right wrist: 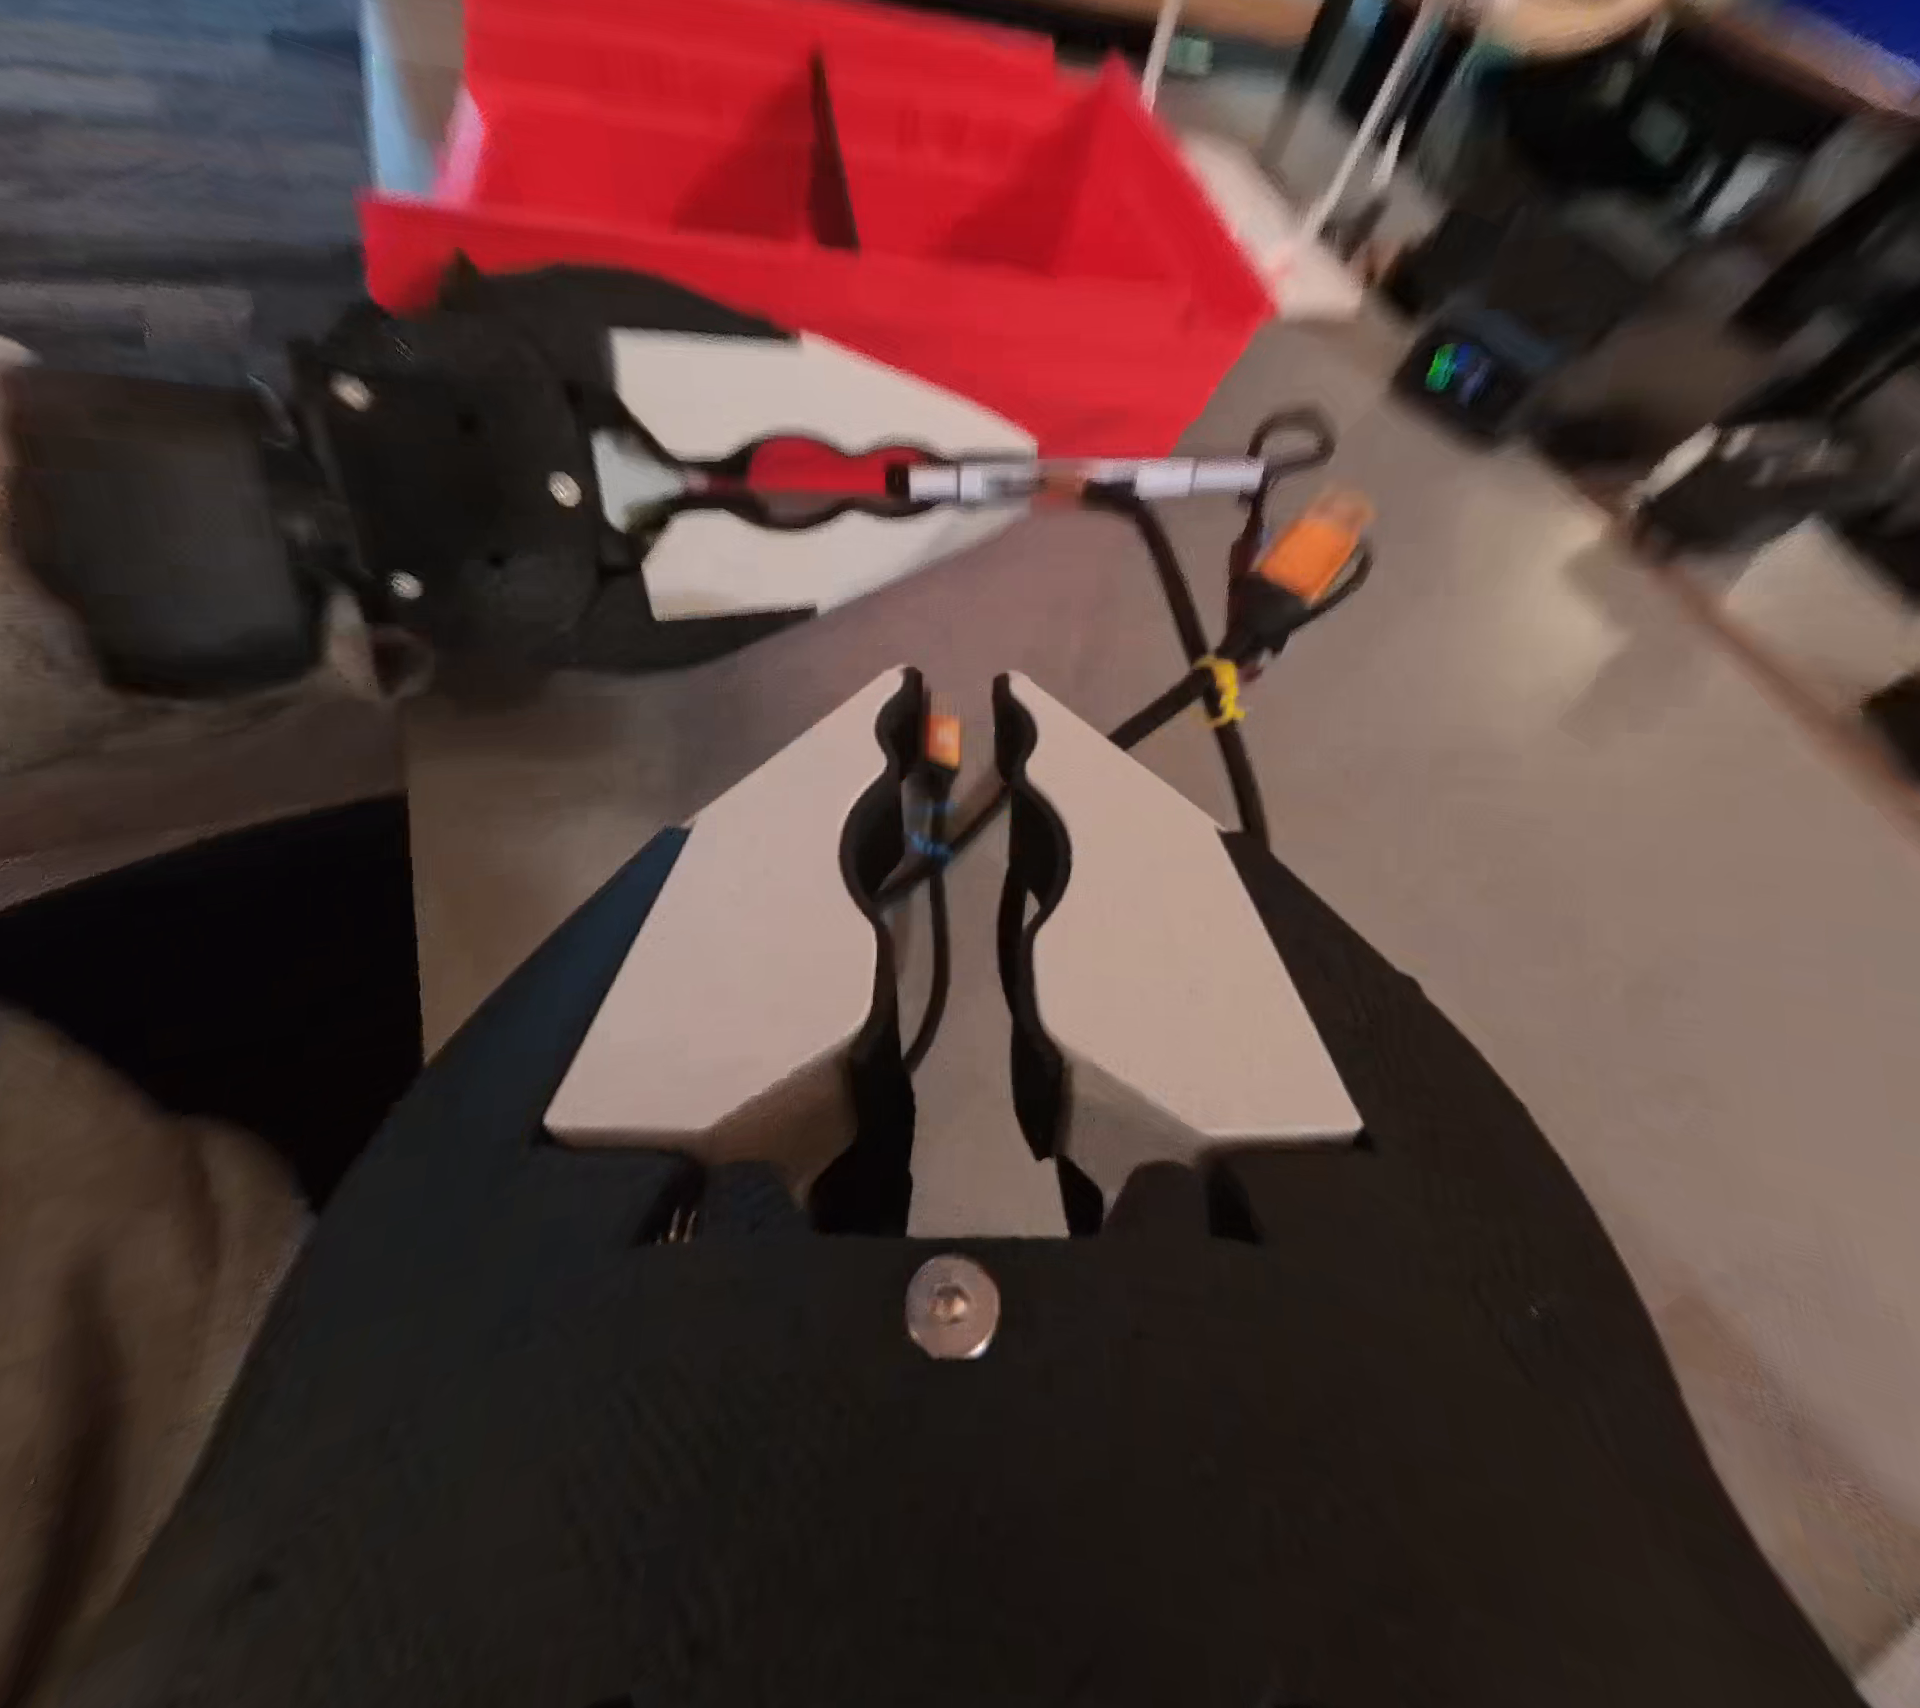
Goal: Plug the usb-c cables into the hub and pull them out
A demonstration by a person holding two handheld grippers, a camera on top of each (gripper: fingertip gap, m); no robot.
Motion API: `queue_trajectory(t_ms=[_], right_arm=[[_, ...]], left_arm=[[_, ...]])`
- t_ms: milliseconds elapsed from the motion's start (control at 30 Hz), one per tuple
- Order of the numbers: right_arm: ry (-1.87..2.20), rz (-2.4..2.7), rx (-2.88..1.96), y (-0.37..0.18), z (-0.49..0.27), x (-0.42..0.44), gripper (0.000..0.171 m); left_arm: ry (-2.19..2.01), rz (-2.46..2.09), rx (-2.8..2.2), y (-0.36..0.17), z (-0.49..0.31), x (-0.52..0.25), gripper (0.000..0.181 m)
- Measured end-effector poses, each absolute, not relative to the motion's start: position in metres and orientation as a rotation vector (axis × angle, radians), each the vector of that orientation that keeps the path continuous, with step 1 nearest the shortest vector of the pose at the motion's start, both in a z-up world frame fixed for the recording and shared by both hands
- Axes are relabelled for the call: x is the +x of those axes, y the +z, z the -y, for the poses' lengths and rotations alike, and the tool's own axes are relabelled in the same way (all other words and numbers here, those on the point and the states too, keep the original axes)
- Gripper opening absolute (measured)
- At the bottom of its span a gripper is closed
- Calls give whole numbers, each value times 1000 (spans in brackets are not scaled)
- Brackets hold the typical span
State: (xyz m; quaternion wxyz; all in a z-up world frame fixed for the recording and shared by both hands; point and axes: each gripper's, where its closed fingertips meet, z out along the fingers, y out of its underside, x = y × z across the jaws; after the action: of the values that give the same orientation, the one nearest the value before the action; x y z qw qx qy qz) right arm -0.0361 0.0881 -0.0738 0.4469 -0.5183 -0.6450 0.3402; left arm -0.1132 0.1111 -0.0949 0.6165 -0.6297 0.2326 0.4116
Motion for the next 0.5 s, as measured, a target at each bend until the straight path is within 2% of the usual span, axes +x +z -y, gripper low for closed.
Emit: queue_trajectory(t_ms=[133,200,267,333,500], right_arm=[[797,1653,-1564,-133,-98,-45,10],[818,1689,-1649,-153,-97,-49,3],[820,1691,-1672,-160,-97,-52,7],[780,1668,-1684,-163,-101,-54,20],[733,1614,-1798,-177,-113,-59,18]], left_arm=[[976,-550,-1462,-97,-113,-114,7],[987,-539,-1471,-98,-114,-117,7],[979,-493,-1499,-98,-114,-125,7],[965,-430,-1533,-98,-113,-136,7],[941,-419,-1541,-99,-114,-137,7]])
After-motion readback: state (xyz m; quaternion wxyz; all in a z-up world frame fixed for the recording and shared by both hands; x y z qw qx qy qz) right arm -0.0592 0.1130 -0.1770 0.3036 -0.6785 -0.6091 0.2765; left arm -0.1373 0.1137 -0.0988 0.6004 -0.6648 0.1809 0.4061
